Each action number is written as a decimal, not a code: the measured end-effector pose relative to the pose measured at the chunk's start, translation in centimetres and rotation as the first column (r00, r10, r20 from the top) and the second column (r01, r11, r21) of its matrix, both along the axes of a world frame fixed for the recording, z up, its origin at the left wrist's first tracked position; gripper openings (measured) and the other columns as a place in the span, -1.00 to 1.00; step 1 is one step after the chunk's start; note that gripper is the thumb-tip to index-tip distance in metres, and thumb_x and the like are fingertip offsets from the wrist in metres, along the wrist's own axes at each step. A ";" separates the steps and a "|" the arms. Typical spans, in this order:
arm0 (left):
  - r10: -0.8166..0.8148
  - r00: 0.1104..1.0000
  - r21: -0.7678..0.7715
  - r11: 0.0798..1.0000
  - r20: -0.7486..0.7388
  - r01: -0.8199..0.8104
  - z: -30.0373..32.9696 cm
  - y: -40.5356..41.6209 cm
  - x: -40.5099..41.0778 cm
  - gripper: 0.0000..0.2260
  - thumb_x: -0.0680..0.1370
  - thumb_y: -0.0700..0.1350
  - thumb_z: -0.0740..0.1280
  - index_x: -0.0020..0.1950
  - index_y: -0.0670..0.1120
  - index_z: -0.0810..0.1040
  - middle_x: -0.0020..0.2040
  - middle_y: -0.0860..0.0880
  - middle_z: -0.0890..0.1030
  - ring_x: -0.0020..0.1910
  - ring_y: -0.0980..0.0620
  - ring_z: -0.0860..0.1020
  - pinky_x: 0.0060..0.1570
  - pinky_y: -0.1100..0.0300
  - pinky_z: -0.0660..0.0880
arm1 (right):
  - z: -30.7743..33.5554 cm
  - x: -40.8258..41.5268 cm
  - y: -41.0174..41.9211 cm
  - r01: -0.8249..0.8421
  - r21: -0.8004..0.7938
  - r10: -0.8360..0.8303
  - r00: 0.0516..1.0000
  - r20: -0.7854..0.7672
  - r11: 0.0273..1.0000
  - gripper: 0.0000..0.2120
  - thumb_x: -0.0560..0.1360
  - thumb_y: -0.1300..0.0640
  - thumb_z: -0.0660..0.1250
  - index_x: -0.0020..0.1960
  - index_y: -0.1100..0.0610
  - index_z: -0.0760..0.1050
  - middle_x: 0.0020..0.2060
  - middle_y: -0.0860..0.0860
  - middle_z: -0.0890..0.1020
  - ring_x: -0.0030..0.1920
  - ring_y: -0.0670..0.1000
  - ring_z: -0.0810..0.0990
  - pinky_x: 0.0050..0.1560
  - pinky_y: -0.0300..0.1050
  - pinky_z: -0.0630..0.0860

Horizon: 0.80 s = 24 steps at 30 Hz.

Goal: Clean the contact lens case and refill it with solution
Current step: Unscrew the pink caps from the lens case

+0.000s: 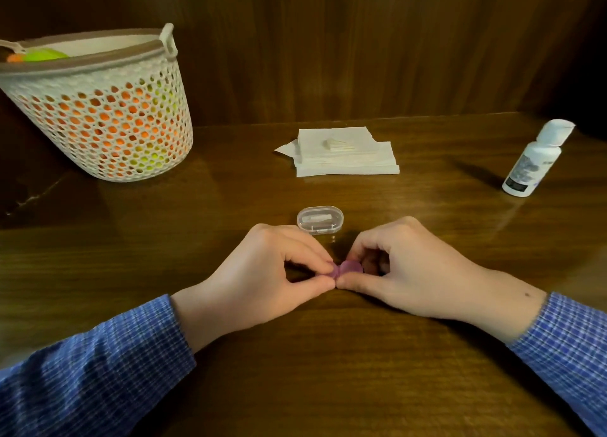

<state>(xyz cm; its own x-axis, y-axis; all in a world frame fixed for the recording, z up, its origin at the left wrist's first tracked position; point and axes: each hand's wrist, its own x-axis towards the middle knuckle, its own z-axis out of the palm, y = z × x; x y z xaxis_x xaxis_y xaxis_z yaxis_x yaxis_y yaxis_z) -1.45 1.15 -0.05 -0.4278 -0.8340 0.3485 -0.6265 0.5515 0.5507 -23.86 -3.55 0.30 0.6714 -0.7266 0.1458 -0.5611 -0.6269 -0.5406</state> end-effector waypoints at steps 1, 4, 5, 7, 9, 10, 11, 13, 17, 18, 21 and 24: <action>-0.002 1.000 -0.004 1.000 0.009 0.002 0.0 0.2 0.1 -0.86 0.50 -0.07 0.52 0.04 0.00 0.77 0.00 0.15 0.73 0.03 0.25 0.65 0.03 0.35 0.58 | 0.0 0.0 -0.1 -0.025 0.012 0.024 1.000 0.011 1.000 -0.70 0.39 -0.29 0.42 -0.09 -0.09 0.69 -0.33 -0.18 0.65 -0.23 -0.22 0.61 -0.32 -0.36 0.49; -0.013 0.999 -0.002 1.000 0.030 0.013 0.2 0.6 0.1 -0.87 0.50 -0.06 0.51 0.03 0.00 0.78 0.02 0.15 0.73 0.04 0.25 0.65 0.01 0.36 0.58 | 0.0 0.0 -0.4 -0.102 0.054 0.100 0.995 0.026 0.993 -0.77 0.43 -0.18 0.50 -0.10 -0.02 0.68 -0.32 -0.17 0.66 -0.27 -0.20 0.63 -0.35 -0.36 0.48; -0.019 0.999 -0.002 1.000 0.041 0.019 0.3 0.6 0.1 -0.87 0.50 -0.06 0.51 0.02 0.00 0.78 0.01 0.14 0.73 0.03 0.24 0.66 0.01 0.36 0.59 | 0.1 0.1 -0.6 -0.126 0.064 0.125 0.992 0.028 0.990 -0.77 0.44 -0.16 0.51 -0.10 0.00 0.68 -0.31 -0.17 0.66 -0.27 -0.18 0.64 -0.34 -0.36 0.48; -0.031 0.998 -0.001 1.000 0.060 0.031 0.4 0.7 0.1 -0.89 0.50 -0.07 0.51 0.00 -0.01 0.78 0.00 0.12 0.73 0.01 0.24 0.66 -0.01 0.33 0.60 | 0.3 0.1 -0.9 -0.173 0.072 0.171 0.985 0.030 0.982 -0.78 0.44 -0.14 0.51 -0.11 0.01 0.67 -0.31 -0.17 0.65 -0.26 -0.15 0.65 -0.35 -0.36 0.48; -0.045 0.997 0.004 0.999 0.056 0.045 0.3 0.4 0.1 -0.91 0.51 -0.08 0.52 -0.03 -0.04 0.79 0.00 0.10 0.74 -0.01 0.21 0.67 -0.05 0.30 0.61 | 0.3 0.0 -1.3 -0.215 0.076 0.213 0.976 0.036 0.974 -0.79 0.46 -0.12 0.51 -0.12 0.02 0.65 -0.32 -0.16 0.64 -0.27 -0.11 0.64 -0.37 -0.34 0.48; -0.051 0.997 0.007 0.999 0.056 0.051 0.2 0.3 0.2 -0.92 0.51 -0.09 0.52 -0.04 -0.05 0.79 -0.01 0.10 0.73 -0.01 0.20 0.67 -0.06 0.29 0.61 | 0.3 0.0 -1.5 -0.237 0.075 0.235 0.971 0.036 0.969 -0.80 0.46 -0.10 0.51 -0.12 0.02 0.64 -0.32 -0.14 0.63 -0.28 -0.09 0.64 -0.38 -0.31 0.48; -0.055 0.997 0.010 0.998 0.058 0.055 0.2 0.2 0.2 -0.92 0.51 -0.09 0.52 -0.04 -0.06 0.79 -0.01 0.10 0.73 -0.01 0.19 0.67 -0.07 0.28 0.61 | 0.3 -0.1 -1.7 -0.261 0.073 0.259 0.965 0.034 0.963 -0.80 0.47 -0.10 0.51 -0.13 0.03 0.64 -0.32 -0.13 0.62 -0.29 -0.06 0.63 -0.39 -0.28 0.50; -0.061 0.996 0.013 0.998 0.065 0.060 0.1 0.0 0.3 -0.92 0.52 -0.11 0.52 -0.03 -0.07 0.78 0.00 0.10 0.73 -0.01 0.17 0.67 -0.07 0.27 0.61 | 0.4 -0.2 -2.1 -0.298 0.072 0.297 0.954 0.028 0.952 -0.79 0.48 -0.10 0.49 -0.13 0.04 0.62 -0.32 -0.11 0.61 -0.30 -0.03 0.62 -0.38 -0.21 0.51; -0.050 0.997 -0.002 0.999 0.063 0.050 -0.1 0.1 0.3 -0.93 0.51 -0.11 0.54 -0.05 -0.07 0.78 -0.01 0.09 0.73 -0.02 0.16 0.68 -0.07 0.25 0.61 | 0.3 -0.2 -2.2 -0.309 0.095 0.306 0.951 0.046 0.946 -0.77 0.48 -0.14 0.48 -0.13 0.03 0.62 -0.34 -0.10 0.61 -0.31 -0.01 0.61 -0.39 -0.13 0.53; -0.048 0.997 -0.008 0.999 0.059 0.049 -0.1 0.1 0.3 -0.93 0.51 -0.11 0.53 -0.05 -0.08 0.78 -0.02 0.09 0.73 -0.02 0.16 0.68 -0.08 0.25 0.61 | 0.2 -0.1 -2.2 -0.300 0.094 0.297 0.954 0.048 0.949 -0.77 0.47 -0.14 0.48 -0.13 0.02 0.63 -0.35 -0.10 0.60 -0.32 -0.01 0.61 -0.39 -0.14 0.52; -0.044 0.998 -0.017 0.999 0.050 0.045 -0.1 0.2 0.2 -0.89 0.52 -0.08 0.50 -0.03 -0.08 0.78 -0.02 0.08 0.73 -0.02 0.16 0.68 -0.07 0.25 0.61 | 0.1 -0.1 -1.8 -0.263 0.049 0.260 0.964 0.059 0.963 -0.78 0.45 -0.14 0.49 -0.15 0.01 0.64 -0.37 -0.14 0.59 -0.33 -0.06 0.59 -0.38 -0.32 0.45; -0.027 0.999 -0.020 0.999 0.040 0.028 0.1 0.5 0.1 -0.88 0.51 -0.08 0.49 -0.02 -0.08 0.77 -0.01 0.07 0.73 -0.01 0.18 0.68 -0.04 0.25 0.62 | 0.3 -0.1 -1.3 -0.212 -0.013 0.213 0.976 0.036 0.977 -0.73 0.43 -0.18 0.48 -0.09 0.02 0.66 -0.24 -0.15 0.60 -0.25 -0.08 0.57 -0.31 -0.31 0.46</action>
